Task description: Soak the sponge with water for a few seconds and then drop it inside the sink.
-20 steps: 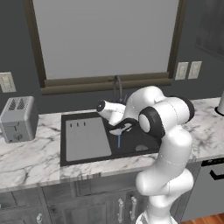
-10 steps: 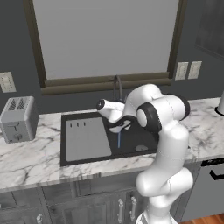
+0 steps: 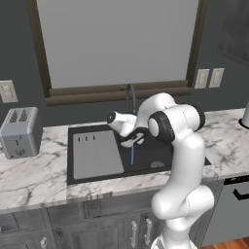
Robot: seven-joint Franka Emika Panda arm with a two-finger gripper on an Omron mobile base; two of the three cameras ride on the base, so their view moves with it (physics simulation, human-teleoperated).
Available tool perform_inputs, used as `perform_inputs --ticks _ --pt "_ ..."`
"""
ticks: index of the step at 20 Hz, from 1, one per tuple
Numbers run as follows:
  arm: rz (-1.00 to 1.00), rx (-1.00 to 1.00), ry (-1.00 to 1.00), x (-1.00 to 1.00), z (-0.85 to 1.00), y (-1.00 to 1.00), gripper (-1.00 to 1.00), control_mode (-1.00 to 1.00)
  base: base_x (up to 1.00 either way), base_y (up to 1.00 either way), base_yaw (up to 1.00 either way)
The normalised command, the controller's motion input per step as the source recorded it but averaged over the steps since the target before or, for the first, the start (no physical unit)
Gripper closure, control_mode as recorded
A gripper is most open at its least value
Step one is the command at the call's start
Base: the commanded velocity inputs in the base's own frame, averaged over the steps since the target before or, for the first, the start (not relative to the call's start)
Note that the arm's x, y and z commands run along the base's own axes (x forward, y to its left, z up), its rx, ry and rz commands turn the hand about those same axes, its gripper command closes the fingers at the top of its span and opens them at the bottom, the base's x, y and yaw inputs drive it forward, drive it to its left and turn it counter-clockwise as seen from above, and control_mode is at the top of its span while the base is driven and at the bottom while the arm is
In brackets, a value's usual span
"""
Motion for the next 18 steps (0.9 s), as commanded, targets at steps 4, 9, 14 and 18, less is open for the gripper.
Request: perform_inputs --ticks 4,9,14,18 --pt "0.00 0.00 0.00 0.10 -0.30 0.03 1.00 -1.00 0.00 0.00 0.00" --pt "0.00 0.00 0.00 -0.03 -0.03 0.00 1.00 -1.00 0.00 0.00 0.00" --pt "-0.01 0.00 0.00 -0.10 0.00 0.00 1.00 -1.00 0.00 0.00 0.00" --pt "-0.01 0.00 0.00 -0.09 0.00 0.00 1.00 -1.00 0.00 0.00 0.00"
